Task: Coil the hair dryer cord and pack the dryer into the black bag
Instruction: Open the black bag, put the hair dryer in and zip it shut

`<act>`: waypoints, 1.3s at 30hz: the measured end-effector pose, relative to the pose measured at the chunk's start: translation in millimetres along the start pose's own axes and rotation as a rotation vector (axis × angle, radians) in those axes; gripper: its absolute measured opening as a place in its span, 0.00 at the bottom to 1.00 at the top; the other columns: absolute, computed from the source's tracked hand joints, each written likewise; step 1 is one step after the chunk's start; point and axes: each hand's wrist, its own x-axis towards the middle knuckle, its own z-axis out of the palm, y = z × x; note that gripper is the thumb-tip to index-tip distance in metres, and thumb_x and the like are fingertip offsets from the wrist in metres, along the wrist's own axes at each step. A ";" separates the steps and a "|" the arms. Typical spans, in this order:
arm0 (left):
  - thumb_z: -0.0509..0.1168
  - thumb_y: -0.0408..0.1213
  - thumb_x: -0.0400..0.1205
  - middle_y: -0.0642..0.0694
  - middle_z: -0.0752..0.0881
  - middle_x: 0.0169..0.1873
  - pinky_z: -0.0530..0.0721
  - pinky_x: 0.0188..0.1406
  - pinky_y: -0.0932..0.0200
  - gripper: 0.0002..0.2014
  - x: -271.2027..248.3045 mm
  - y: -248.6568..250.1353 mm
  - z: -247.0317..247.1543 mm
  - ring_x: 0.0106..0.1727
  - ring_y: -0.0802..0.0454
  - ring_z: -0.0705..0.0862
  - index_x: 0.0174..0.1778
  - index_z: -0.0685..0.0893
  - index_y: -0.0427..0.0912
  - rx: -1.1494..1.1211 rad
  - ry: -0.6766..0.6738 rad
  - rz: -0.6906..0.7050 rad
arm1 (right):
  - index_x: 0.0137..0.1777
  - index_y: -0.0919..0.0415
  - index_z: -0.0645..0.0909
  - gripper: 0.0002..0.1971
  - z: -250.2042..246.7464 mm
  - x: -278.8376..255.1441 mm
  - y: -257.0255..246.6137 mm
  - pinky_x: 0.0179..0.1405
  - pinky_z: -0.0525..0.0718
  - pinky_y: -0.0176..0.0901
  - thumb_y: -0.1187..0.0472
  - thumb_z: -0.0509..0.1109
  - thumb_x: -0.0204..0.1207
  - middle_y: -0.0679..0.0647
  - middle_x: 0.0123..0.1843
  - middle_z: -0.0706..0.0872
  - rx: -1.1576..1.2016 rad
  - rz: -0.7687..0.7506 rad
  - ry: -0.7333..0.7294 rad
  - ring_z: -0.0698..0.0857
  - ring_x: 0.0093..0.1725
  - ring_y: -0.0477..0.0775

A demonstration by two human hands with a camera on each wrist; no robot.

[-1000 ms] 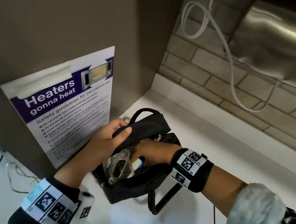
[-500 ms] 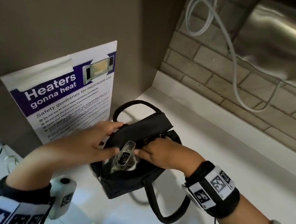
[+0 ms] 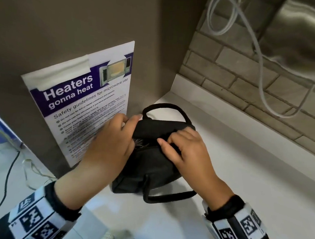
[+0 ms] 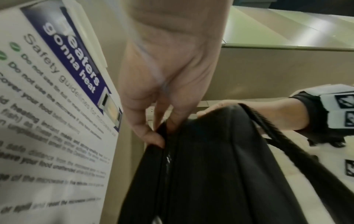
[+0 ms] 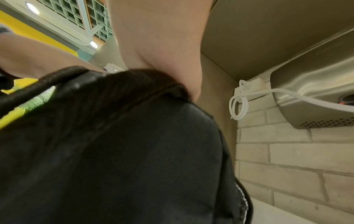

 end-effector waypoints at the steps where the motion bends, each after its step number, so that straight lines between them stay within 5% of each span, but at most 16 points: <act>1: 0.62 0.28 0.78 0.40 0.75 0.55 0.81 0.43 0.52 0.25 -2.0 2.1 2.3 0.48 0.46 0.78 0.74 0.72 0.41 -0.016 0.026 -0.009 | 0.32 0.61 0.76 0.19 1.6 -2.1 0.7 0.41 0.75 0.45 0.50 0.66 0.80 0.50 0.28 0.75 -0.020 0.004 0.041 0.74 0.35 0.52; 5: 0.64 0.32 0.79 0.44 0.74 0.48 0.75 0.37 0.57 0.11 -11.1 2.8 6.3 0.38 0.51 0.74 0.57 0.75 0.37 -0.100 0.113 -0.077 | 0.32 0.62 0.78 0.18 5.2 -6.2 0.2 0.41 0.74 0.42 0.51 0.68 0.79 0.51 0.28 0.75 -0.054 0.023 0.130 0.73 0.34 0.52; 9: 0.58 0.46 0.84 0.49 0.75 0.33 0.70 0.31 0.55 0.12 -21.3 -16.4 12.1 0.30 0.47 0.76 0.43 0.67 0.42 -0.120 -0.079 -0.259 | 0.33 0.62 0.79 0.18 5.9 -7.4 0.9 0.41 0.75 0.44 0.50 0.67 0.80 0.51 0.28 0.77 -0.027 0.064 0.133 0.75 0.35 0.53; 13: 0.48 0.57 0.83 0.40 0.85 0.39 0.82 0.39 0.45 0.25 -29.2 -36.9 18.3 0.42 0.36 0.86 0.52 0.75 0.36 -0.292 -0.376 -0.449 | 0.32 0.60 0.77 0.17 10.1 -7.2 -2.1 0.39 0.74 0.44 0.51 0.68 0.80 0.47 0.28 0.73 -0.004 0.076 0.105 0.73 0.35 0.50; 17: 0.56 0.49 0.85 0.44 0.87 0.42 0.88 0.31 0.52 0.16 -25.3 -44.7 28.2 0.40 0.49 0.89 0.51 0.77 0.39 -0.503 -0.426 -0.660 | 0.33 0.60 0.78 0.17 14.1 -9.6 -6.1 0.39 0.76 0.45 0.51 0.67 0.80 0.48 0.30 0.77 0.042 0.105 0.098 0.74 0.37 0.50; 20: 0.57 0.45 0.86 0.42 0.88 0.42 0.90 0.41 0.46 0.13 -23.5 -54.9 33.5 0.41 0.46 0.89 0.51 0.77 0.38 -0.476 -0.533 -0.717 | 0.34 0.60 0.77 0.17 11.5 -9.5 -9.8 0.41 0.77 0.49 0.50 0.65 0.80 0.50 0.31 0.78 0.076 0.125 0.093 0.76 0.39 0.52; 26: 0.62 0.43 0.83 0.49 0.89 0.38 0.80 0.30 0.63 0.06 -30.4 -49.4 34.6 0.36 0.54 0.88 0.49 0.79 0.44 -0.416 -0.648 -0.575 | 0.29 0.59 0.79 0.21 6.9 -14.1 -19.9 0.43 0.72 0.43 0.46 0.67 0.78 0.49 0.28 0.73 0.133 0.062 0.095 0.73 0.37 0.49; 31: 0.67 0.41 0.81 0.51 0.87 0.32 0.81 0.30 0.66 0.06 -26.9 -47.6 28.3 0.35 0.56 0.88 0.43 0.83 0.43 -0.623 -0.661 -0.660 | 0.22 0.62 0.72 0.28 3.8 -12.5 -15.9 0.36 0.73 0.48 0.46 0.67 0.79 0.51 0.20 0.70 0.125 0.007 0.068 0.70 0.29 0.52; 34: 0.67 0.41 0.81 0.49 0.89 0.39 0.83 0.31 0.65 0.07 -28.8 -47.4 28.6 0.41 0.54 0.91 0.46 0.84 0.41 -0.670 -0.666 -0.690 | 0.22 0.62 0.67 0.28 2.0 -11.1 -15.2 0.35 0.73 0.50 0.49 0.66 0.81 0.51 0.19 0.67 0.120 0.007 0.055 0.68 0.28 0.53; 36: 0.66 0.43 0.81 0.48 0.90 0.44 0.83 0.31 0.64 0.08 -30.1 -47.2 31.7 0.45 0.54 0.91 0.49 0.83 0.42 -0.648 -0.667 -0.675 | 0.22 0.62 0.67 0.28 2.7 -11.6 -16.2 0.36 0.73 0.49 0.50 0.67 0.80 0.51 0.19 0.68 0.129 -0.002 0.037 0.69 0.28 0.53; 39: 0.66 0.42 0.81 0.52 0.91 0.38 0.80 0.32 0.65 0.06 -31.1 -47.5 34.9 0.41 0.57 0.91 0.46 0.84 0.42 -0.666 -0.676 -0.653 | 0.22 0.62 0.70 0.26 5.3 -12.8 -16.2 0.38 0.72 0.47 0.51 0.68 0.80 0.51 0.19 0.70 0.149 -0.002 0.021 0.70 0.29 0.52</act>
